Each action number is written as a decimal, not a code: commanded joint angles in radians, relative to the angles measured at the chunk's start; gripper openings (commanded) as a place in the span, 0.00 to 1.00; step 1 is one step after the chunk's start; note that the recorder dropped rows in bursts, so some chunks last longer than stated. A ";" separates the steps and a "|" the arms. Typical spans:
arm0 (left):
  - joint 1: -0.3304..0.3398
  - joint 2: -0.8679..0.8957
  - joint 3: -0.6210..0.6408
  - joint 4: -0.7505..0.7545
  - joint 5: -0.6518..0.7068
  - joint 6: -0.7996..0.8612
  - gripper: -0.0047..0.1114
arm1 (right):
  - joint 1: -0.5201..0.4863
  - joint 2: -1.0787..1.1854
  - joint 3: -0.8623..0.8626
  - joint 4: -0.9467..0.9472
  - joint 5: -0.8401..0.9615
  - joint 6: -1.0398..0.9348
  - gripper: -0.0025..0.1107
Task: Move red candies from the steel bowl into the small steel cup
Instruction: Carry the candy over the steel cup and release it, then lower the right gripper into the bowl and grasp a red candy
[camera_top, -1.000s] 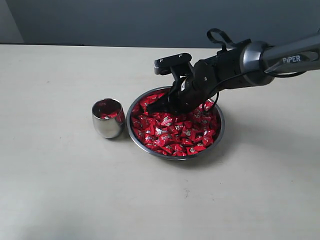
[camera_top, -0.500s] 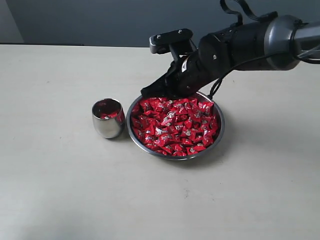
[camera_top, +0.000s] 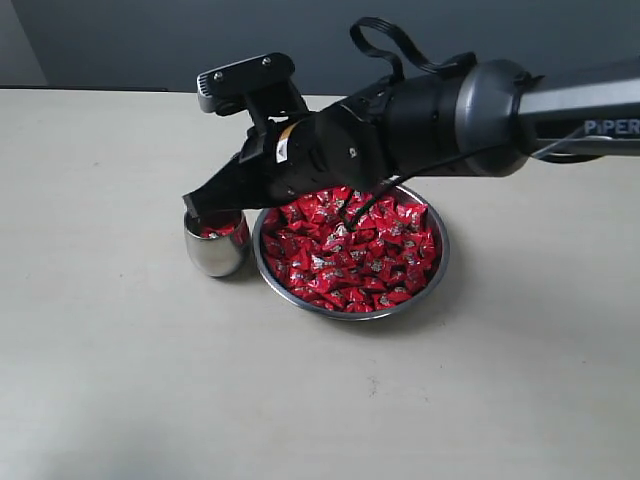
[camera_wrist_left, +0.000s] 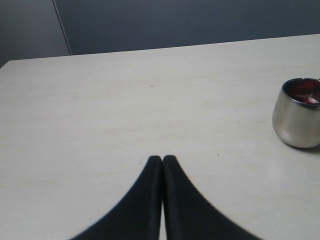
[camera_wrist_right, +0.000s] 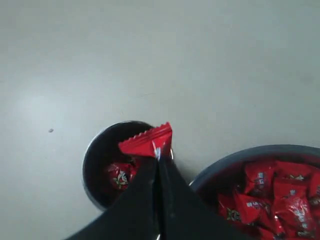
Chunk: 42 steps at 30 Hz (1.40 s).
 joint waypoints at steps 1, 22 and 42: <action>-0.008 -0.005 -0.008 0.002 -0.005 -0.002 0.04 | 0.016 0.056 -0.064 0.009 0.033 -0.006 0.03; -0.008 -0.005 -0.008 0.002 -0.005 -0.002 0.04 | -0.025 -0.053 -0.088 -0.204 0.343 0.019 0.36; -0.008 -0.005 -0.008 0.002 -0.005 -0.002 0.04 | -0.179 0.082 0.017 -0.163 0.142 0.032 0.36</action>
